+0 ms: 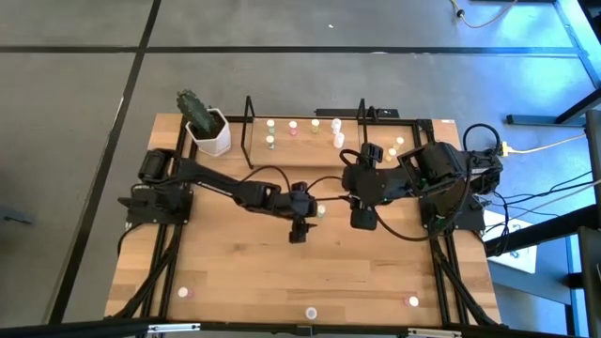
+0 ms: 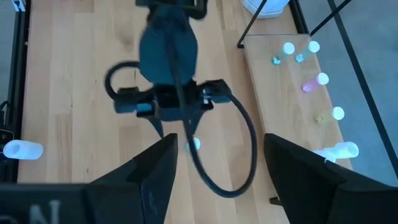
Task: Pick and place medicine bottles onto shelf by color
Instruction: Put the blue pill bottle on the shelf aligned with the other blue pill bottle
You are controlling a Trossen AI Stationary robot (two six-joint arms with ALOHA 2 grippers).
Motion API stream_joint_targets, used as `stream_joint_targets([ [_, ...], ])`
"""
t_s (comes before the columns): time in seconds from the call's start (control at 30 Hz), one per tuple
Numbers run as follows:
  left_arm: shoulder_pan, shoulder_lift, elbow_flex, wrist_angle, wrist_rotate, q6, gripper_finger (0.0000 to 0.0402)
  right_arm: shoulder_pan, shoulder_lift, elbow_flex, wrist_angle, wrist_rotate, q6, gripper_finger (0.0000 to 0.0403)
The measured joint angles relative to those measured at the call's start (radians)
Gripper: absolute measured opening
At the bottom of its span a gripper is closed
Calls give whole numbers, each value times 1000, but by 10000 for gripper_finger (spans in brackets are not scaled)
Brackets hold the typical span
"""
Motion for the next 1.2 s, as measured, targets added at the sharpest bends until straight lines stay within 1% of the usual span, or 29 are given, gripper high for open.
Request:
stream_joint_targets([
  [0.2,36,37,0,60,0,-6,257,0,0,0,10,0,0,239],
  [0.33,54,47,0,57,0,-6,257,0,0,-3,13,1,0,239],
  [0.47,70,65,0,69,31,-6,257,0,1,-4,14,1,0,239],
  [0.57,72,75,0,79,34,-6,257,0,1,-4,14,1,0,239],
  [0.67,71,96,-1,106,38,-6,257,0,1,-4,16,1,0,239],
  [0.73,69,113,0,158,42,-6,257,0,1,-4,16,1,0,239],
  [0.9,65,135,0,168,36,-6,257,0,1,-4,17,2,0,239],
  [1.2,68,134,0,176,0,-6,257,0,1,-4,18,1,0,239],
])
